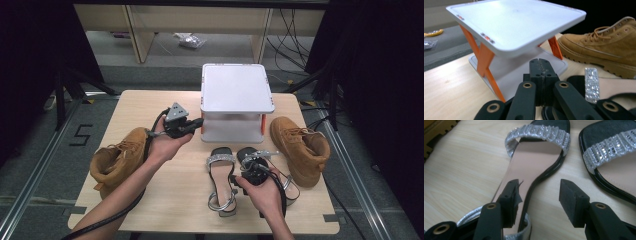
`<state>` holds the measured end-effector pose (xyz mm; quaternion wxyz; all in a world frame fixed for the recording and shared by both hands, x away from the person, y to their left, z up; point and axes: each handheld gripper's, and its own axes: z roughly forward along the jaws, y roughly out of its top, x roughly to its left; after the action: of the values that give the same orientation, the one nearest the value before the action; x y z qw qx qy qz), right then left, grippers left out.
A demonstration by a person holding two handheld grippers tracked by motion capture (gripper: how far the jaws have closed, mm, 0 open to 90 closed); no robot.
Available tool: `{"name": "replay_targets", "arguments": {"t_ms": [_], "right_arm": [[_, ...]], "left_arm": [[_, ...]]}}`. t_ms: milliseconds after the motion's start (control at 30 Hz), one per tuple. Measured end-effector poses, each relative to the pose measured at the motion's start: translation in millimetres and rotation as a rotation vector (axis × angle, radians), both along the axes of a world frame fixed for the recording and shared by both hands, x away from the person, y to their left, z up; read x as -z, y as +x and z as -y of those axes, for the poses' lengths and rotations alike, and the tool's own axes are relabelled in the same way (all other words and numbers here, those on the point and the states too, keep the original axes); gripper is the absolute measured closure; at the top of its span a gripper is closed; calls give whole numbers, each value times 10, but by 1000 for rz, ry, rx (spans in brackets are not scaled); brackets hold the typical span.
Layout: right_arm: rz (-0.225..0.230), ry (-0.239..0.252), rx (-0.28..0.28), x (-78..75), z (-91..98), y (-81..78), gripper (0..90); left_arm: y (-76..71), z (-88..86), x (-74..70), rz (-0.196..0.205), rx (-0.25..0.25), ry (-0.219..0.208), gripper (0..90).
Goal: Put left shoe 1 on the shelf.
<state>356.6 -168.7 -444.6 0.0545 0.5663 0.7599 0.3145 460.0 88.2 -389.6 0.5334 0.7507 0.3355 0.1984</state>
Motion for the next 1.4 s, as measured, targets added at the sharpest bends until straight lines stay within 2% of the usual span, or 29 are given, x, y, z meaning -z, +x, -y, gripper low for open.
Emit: {"name": "replay_targets", "arguments": {"t_ms": [33,100,167,200,300,333,400,433,500,567,633,700,733,767,800,833,867,933,1000,1033,1100,1200,1233,1333,1367,1400], "right_arm": [[-18,1,8,-32,-17,15,511],[-6,-18,4,-43,-57,54,488],[-15,-16,-13,-40,-81,79,470],[-30,-25,-3,-42,-111,86,462],[-42,-35,-21,-39,-137,102,447],[-92,-44,-19,-36,-178,119,434],[-94,-41,-12,-35,-203,124,432],[-113,-38,-11,-40,-238,141,427],[-122,-41,-18,-42,-260,153,417],[-107,-47,-29,-38,-266,164,414],[-129,-46,-37,-40,-292,169,406],[-125,-57,-38,-34,-305,178,404],[-171,-54,-1,-38,-339,172,400],[-171,-54,-1,-38,-339,172,400],[-193,-50,10,-38,-363,165,398],[-167,-67,-9,-17,-356,172,394],[-184,-64,-14,-23,-371,164,390],[-181,-79,-15,-18,-378,157,389],[-186,-70,-11,-32,-392,150,381],[-179,-82,-26,-32,-381,157,377],[-183,-83,-22,-34,-388,156,373],[-166,-100,-35,-35,-399,162,365],[-185,-99,-19,-26,-427,165,363],[-193,-91,-22,-21,-455,163,360],[-199,-110,-19,-15,-470,174,360],[-193,-107,-32,-11,-477,177,360]], "left_arm": [[25,8,-13,4,-1,2,896],[120,53,-51,9,-19,8,896],[172,92,-85,18,-23,11,896],[191,108,-103,21,-22,10,896],[224,139,-141,30,-17,7,896],[259,166,-165,35,-14,8,896],[281,181,-174,35,-14,10,896],[334,204,-183,39,-10,16,895],[392,222,-178,26,-27,15,896],[410,225,-176,26,-30,17,896],[462,256,-166,23,-43,19,896],[481,276,-164,25,-44,21,895],[481,276,-164,25,-44,21,895],[491,291,-161,24,-46,20,895],[500,307,-158,26,-46,24,895],[518,334,-147,18,-49,29,895],[525,344,-143,18,-52,37,895],[533,358,-135,15,-55,34,896],[545,364,-123,12,-62,38,896],[549,363,-119,12,-64,41,896],[555,360,-111,9,-68,43,896],[568,343,-72,-5,-78,42,896],[569,340,-64,-3,-75,40,897],[567,335,-58,-6,-80,33,897],[561,344,-55,6,-79,44,897],[560,345,-55,6,-80,45,897]]}}
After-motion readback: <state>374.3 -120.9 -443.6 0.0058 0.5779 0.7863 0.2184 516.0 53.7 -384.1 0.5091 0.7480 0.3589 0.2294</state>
